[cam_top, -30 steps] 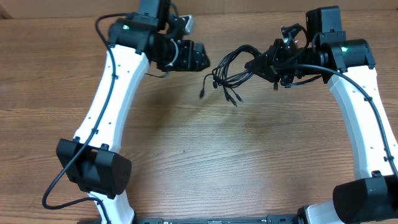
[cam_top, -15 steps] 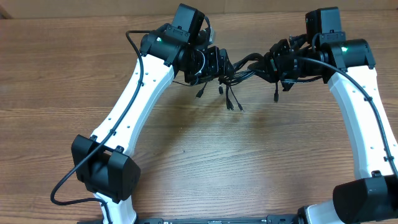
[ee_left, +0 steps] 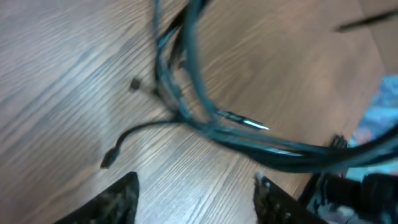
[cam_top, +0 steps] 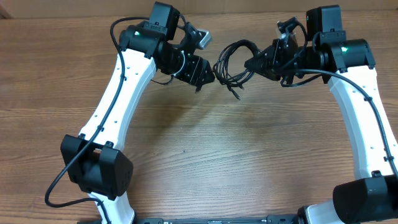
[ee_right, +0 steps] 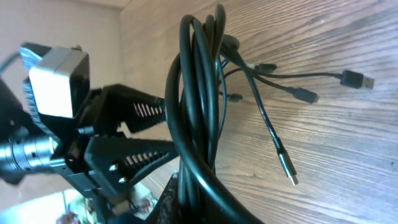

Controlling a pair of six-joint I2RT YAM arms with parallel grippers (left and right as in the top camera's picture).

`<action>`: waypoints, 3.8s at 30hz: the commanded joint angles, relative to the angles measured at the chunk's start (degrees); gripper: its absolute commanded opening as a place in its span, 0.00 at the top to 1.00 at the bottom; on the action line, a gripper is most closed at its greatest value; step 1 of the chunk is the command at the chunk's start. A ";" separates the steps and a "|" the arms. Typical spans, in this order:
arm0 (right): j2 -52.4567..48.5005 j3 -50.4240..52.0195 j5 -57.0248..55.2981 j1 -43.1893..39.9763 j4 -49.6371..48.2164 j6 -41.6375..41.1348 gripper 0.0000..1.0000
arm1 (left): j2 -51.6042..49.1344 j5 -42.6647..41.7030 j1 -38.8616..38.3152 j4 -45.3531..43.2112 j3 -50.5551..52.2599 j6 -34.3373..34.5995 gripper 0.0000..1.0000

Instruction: Untangle cables

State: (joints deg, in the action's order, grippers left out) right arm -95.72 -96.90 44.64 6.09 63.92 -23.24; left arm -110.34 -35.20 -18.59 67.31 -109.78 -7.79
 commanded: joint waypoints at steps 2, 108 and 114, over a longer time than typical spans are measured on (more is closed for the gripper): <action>-0.83 -0.31 8.74 0.15 -0.20 5.75 0.96 | 8.85 -1.92 -1.68 -0.83 0.07 -11.02 0.34; -7.39 0.20 -17.40 17.49 -18.71 -0.55 0.72 | 11.06 3.96 -1.25 3.61 -1.92 17.88 0.96; -7.39 0.20 -21.44 17.29 -17.44 -0.81 0.96 | 11.15 2.10 0.79 3.93 -2.12 16.13 0.96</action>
State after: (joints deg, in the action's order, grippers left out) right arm -103.26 -96.90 27.92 23.66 45.47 -23.92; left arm -100.42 -29.39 -19.33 71.33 -110.28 11.20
